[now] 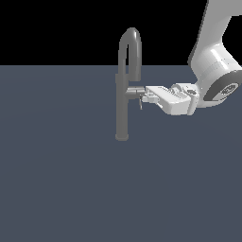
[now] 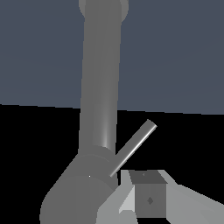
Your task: Turn on the faucet by rotating a designated handle.
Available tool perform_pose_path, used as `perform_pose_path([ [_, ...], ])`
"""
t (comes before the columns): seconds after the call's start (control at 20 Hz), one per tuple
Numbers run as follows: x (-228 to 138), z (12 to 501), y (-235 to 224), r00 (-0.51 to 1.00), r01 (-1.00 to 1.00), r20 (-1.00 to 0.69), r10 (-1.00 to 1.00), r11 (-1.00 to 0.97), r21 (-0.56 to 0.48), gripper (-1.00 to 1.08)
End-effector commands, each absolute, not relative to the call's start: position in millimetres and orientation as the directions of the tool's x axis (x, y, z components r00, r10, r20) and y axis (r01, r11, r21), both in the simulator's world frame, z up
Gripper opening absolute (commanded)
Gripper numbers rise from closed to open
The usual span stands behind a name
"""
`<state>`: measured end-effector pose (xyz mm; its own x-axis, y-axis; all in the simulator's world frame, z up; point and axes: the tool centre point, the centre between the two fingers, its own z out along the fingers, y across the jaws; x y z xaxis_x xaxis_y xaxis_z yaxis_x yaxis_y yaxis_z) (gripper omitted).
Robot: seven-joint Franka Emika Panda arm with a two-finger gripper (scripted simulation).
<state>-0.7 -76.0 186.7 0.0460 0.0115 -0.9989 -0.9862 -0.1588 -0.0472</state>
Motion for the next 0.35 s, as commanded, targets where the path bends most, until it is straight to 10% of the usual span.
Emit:
perform_pose_path([
  [0.0,8,156,-68,0.017,-0.99,-1.0,0.002,-0.143,-0.017,-1.0],
  [0.3,14,137,-67,-0.003,-0.991,-1.0,0.0,-0.137,0.003,-1.0],
])
